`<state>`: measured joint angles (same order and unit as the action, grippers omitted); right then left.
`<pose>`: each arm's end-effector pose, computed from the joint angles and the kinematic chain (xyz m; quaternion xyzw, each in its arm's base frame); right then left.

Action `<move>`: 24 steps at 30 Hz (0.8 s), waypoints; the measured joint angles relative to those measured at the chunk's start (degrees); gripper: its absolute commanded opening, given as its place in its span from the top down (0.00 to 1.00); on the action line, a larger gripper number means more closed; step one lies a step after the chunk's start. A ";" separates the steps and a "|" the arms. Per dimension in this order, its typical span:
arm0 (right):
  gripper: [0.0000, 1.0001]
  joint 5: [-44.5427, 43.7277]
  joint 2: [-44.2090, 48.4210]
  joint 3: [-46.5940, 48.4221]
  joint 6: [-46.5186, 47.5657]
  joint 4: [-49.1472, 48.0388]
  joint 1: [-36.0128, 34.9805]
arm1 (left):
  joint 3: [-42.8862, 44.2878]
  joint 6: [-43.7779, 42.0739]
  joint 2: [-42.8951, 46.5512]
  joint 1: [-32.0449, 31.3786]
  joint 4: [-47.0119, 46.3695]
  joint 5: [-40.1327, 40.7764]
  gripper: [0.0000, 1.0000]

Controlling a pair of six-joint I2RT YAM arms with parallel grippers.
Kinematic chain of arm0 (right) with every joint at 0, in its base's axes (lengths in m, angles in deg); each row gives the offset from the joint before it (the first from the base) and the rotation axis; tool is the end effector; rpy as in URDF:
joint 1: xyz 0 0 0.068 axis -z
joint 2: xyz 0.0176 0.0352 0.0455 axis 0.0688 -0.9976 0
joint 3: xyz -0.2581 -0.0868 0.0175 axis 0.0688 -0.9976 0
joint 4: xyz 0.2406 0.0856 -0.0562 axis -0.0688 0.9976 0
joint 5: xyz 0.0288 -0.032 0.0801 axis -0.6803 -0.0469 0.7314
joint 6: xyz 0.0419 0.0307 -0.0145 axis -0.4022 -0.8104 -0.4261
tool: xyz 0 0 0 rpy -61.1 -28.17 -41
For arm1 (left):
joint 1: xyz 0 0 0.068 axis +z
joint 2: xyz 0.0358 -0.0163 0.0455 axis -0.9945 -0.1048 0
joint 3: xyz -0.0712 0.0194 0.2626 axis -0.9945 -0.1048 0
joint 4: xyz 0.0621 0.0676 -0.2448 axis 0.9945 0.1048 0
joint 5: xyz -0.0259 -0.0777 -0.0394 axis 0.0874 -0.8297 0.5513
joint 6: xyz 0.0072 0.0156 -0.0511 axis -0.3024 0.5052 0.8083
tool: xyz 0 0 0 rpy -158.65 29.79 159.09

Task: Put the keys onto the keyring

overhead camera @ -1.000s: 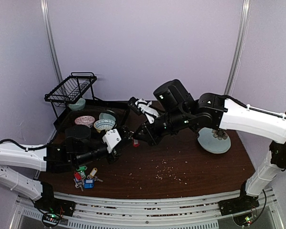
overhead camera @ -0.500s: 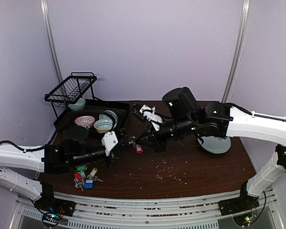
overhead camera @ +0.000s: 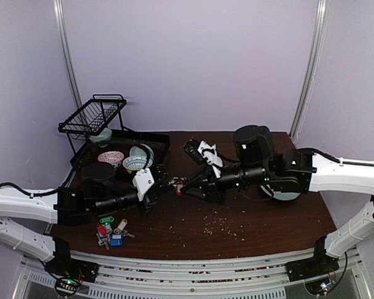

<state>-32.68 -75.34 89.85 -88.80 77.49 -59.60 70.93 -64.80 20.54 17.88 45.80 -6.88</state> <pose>0.1340 0.2948 0.3432 -0.4855 0.6528 0.4230 0.3990 0.1081 -0.2325 0.2750 0.4514 0.6243 -0.2454 0.5884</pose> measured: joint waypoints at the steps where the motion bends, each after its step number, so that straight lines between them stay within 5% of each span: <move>1: 0.74 -0.02 0.57 -0.55 -0.09 -0.98 0.00 | 0.00 -0.04 0.00 0.00 -0.02 0.02 1.00; 14: 0.80 -2.64 0.74 -6.45 -7.17 -15.91 0.00 | 0.00 0.02 1.38 0.00 -0.17 0.07 1.00; 24: 1.00 -1.79 -2.01 -6.40 -8.72 -19.58 0.00 | 0.00 0.07 1.40 0.00 -0.26 0.31 1.00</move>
<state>-34.47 -77.35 83.44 -97.52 57.91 -59.60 70.93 -64.73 21.94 17.88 45.54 -6.58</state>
